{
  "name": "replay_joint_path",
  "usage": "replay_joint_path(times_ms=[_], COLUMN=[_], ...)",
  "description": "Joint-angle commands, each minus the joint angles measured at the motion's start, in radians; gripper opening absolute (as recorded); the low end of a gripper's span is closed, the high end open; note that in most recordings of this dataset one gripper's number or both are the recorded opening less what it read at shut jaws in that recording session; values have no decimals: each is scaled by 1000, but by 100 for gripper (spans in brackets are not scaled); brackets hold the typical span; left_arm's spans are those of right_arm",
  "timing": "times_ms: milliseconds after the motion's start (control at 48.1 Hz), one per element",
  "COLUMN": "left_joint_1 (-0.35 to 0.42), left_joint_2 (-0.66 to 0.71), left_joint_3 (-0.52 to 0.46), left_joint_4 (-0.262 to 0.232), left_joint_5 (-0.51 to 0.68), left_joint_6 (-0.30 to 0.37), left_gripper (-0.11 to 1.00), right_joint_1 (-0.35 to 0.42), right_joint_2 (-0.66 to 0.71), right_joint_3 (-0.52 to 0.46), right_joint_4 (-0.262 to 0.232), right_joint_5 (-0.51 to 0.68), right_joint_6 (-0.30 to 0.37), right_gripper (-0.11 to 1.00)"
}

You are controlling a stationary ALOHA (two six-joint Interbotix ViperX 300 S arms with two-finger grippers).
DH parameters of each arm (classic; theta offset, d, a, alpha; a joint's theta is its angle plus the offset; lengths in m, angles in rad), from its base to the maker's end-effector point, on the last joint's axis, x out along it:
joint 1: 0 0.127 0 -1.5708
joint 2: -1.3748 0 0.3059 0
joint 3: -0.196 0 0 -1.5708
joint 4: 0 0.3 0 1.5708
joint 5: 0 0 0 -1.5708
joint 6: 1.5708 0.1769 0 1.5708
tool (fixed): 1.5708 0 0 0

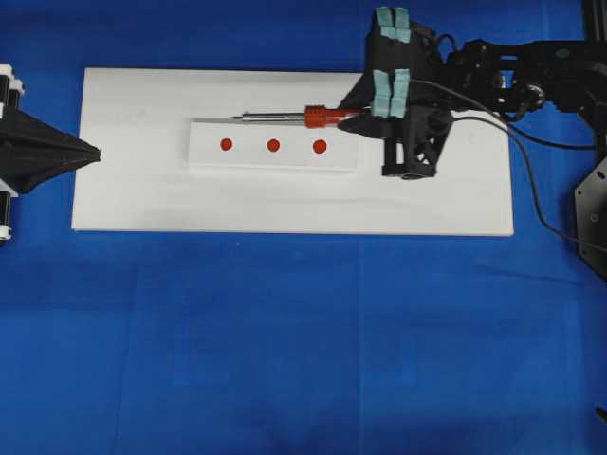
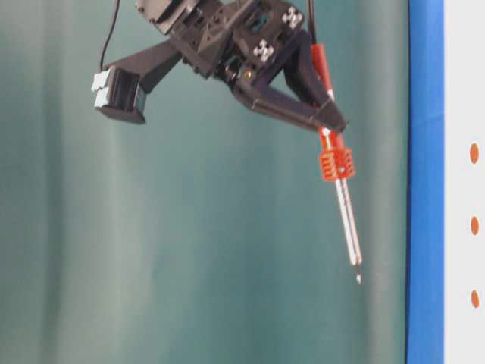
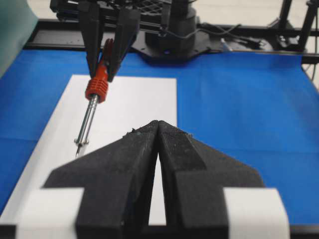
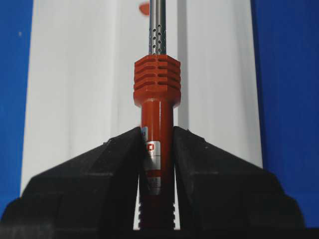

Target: Touch the tip of the soldering iron to the mark.

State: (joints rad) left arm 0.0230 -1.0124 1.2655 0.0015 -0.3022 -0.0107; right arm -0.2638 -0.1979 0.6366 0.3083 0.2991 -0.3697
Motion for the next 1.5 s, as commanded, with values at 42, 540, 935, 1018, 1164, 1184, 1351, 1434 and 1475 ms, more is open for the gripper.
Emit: replay_joint_path(times_ms=[42, 540, 935, 1018, 1164, 1184, 1351, 1434, 1475], left_joint_1=[3, 3, 2, 3, 3, 3, 3, 3, 3], left_joint_2=[3, 5, 5, 5, 5, 5, 5, 5, 5], left_joint_3=[-11, -11, -11, -9, -11, -11, -11, -11, -11], left_joint_4=[0, 0, 0, 0, 0, 0, 0, 0, 0], left_joint_5=[-11, -9, -9, -9, -9, -9, -9, -11, -9], left_joint_6=[-2, 0, 0, 0, 0, 0, 0, 0, 0], left_gripper=[2, 2, 2, 2, 2, 2, 2, 2, 2], right_joint_1=[-12, -17, -17, -17, -17, -17, -17, -17, -17], right_joint_2=[-67, -189, -172, -172, -172, -172, -172, -172, -172], right_joint_3=[25, 132, 129, 129, 130, 130, 132, 132, 132], right_joint_4=[-2, -2, -3, -5, -3, -3, -3, -3, -3], right_joint_5=[3, 17, 12, 12, 12, 12, 11, 11, 11], right_joint_6=[-2, -2, -2, -2, -2, -2, -2, -2, -2], right_gripper=[6, 6, 6, 6, 6, 6, 6, 6, 6])
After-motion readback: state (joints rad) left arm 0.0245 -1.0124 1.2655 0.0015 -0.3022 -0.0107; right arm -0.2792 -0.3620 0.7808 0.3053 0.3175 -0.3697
